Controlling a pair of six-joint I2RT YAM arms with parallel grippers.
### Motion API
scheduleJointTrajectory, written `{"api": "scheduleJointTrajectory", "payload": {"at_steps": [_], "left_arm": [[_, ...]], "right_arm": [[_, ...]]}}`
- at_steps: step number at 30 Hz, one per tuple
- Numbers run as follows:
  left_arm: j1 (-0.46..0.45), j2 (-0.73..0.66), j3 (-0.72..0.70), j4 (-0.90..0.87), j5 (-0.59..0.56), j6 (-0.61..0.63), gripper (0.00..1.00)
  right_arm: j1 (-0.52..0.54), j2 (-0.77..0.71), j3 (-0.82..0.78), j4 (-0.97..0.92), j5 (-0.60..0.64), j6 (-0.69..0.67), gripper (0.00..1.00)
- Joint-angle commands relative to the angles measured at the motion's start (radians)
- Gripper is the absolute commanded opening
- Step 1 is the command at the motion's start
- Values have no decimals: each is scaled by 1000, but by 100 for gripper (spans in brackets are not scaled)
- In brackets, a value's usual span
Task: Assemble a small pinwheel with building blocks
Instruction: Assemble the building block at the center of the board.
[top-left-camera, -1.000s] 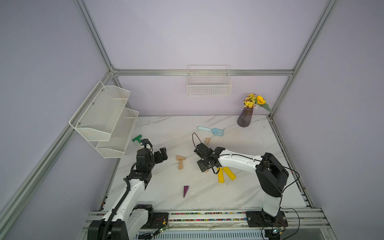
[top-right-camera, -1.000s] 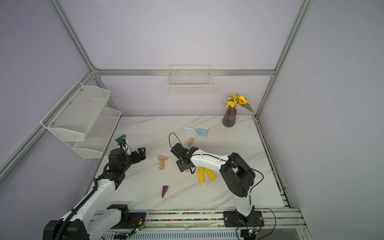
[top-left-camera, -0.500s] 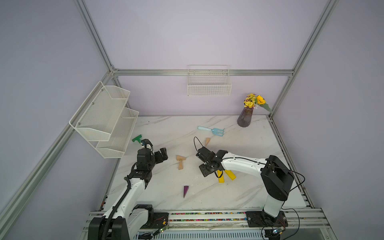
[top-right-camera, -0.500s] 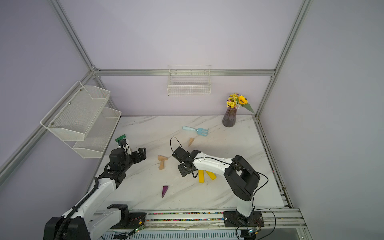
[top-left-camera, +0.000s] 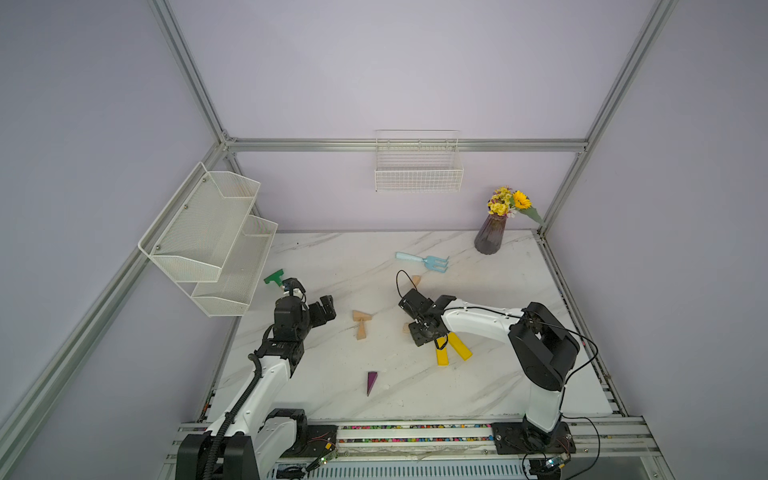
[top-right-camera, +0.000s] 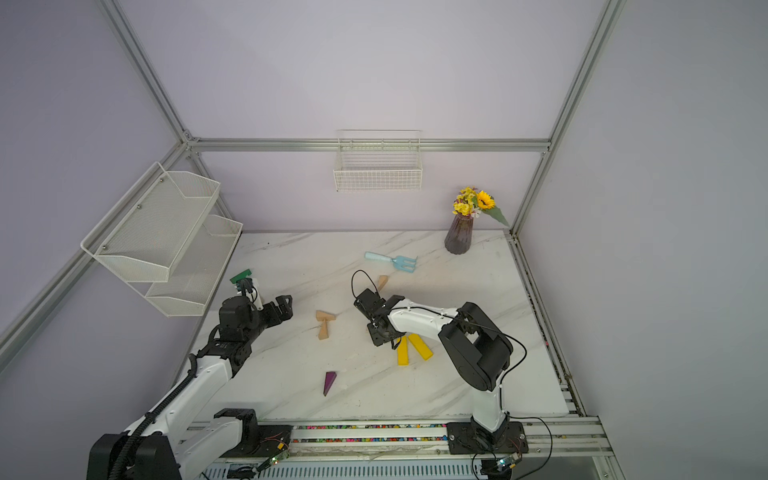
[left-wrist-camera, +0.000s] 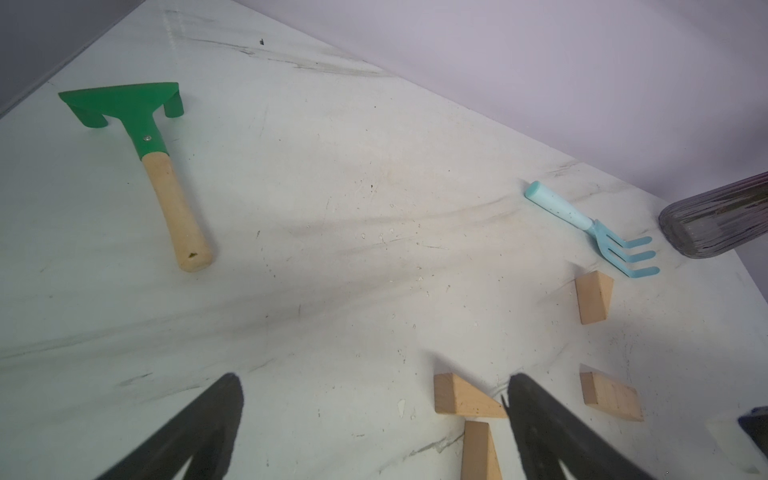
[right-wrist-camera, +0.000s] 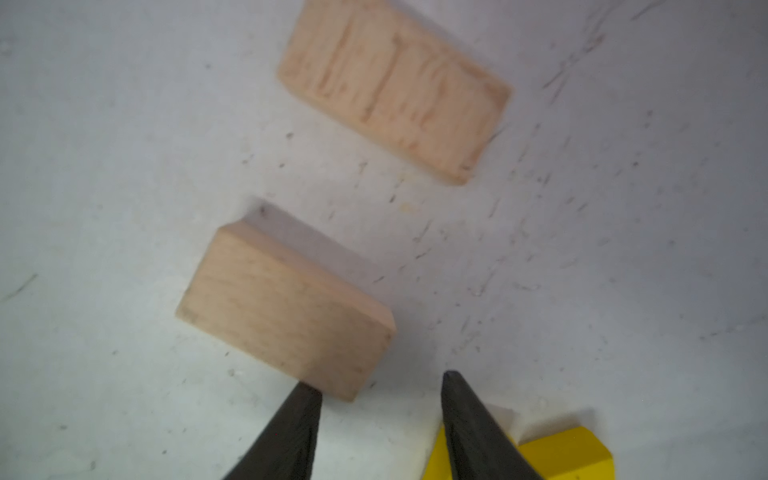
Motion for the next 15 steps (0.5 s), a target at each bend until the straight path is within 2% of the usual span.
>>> {"api": "scheduleJointTrajectory", "payload": {"at_steps": [1,7,11,15], "left_arm": [[-6,-1,36,40,13,-14,100],[-6,-23,36,25,5,-6,100],[-6,-27,31,27,1,-2,100],[-6,-16,35,31,8,-10,100]], "right_arm": [[-23,8,29,26,38,25,51],[-24,-49,27,28,-28,59,54],[-24,-89,29,58,-91,63,62],[-20,-42,62,62,-112,29,71]]}}
